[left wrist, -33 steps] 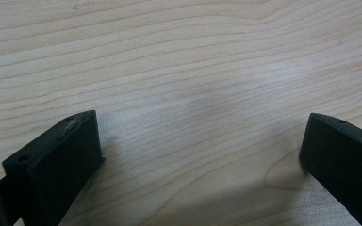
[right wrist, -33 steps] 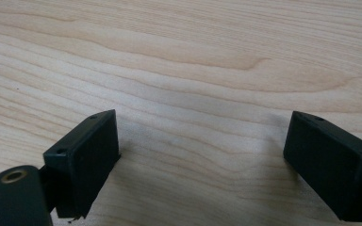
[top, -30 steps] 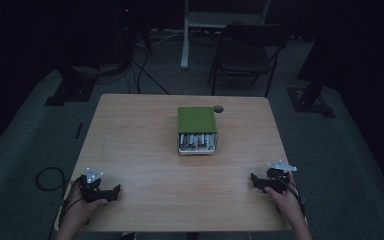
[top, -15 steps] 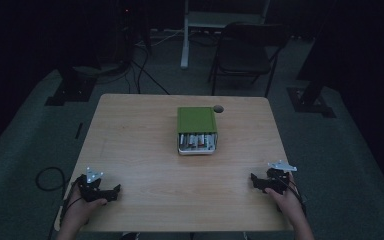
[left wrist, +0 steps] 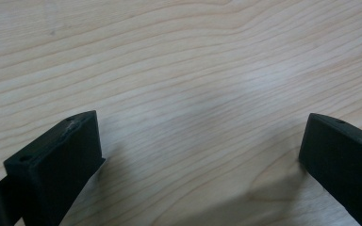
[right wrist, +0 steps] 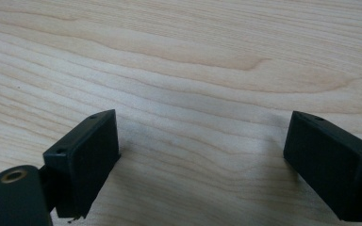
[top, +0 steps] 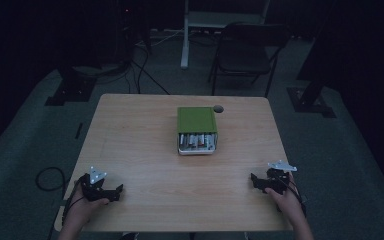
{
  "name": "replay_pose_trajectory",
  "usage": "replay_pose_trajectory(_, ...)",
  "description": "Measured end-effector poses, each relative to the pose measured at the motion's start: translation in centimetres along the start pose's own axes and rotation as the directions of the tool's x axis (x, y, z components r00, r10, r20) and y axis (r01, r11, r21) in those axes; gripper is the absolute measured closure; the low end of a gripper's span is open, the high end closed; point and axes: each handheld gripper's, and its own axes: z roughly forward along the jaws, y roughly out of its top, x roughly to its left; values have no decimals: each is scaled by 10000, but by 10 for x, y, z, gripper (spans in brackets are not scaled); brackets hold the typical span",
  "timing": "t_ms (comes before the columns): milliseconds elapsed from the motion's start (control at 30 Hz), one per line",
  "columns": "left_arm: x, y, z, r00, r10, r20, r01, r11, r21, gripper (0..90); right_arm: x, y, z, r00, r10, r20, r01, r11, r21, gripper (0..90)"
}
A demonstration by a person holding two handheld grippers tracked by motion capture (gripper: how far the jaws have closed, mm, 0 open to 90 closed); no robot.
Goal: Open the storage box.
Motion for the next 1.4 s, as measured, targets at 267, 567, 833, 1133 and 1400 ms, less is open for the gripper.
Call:
replay_pose_trajectory(267,-10,6,2,9984,496,289,-498,9987,58,2,0,0,0,10000,-2,0,2,10000,0,104)
replay_pose_trajectory(567,-17,12,5,9945,1027,194,-1028,9947,64,2,0,0,0,10000,-2,-1,2,10000,1,103)
replay_pose_trajectory(833,-28,18,10,9888,1449,368,-1453,9893,94,2,0,0,0,10000,2,-2,-2,10000,1,103)
replay_pose_trajectory(1133,-44,28,18,9782,2010,529,-2016,9794,73,2,0,0,0,10000,-9,3,9,10000,4,103)
replay_pose_trajectory(1400,-58,37,23,9672,2453,660,-2460,9693,22,2,0,0,0,10000,-8,0,8,10000,0,103)
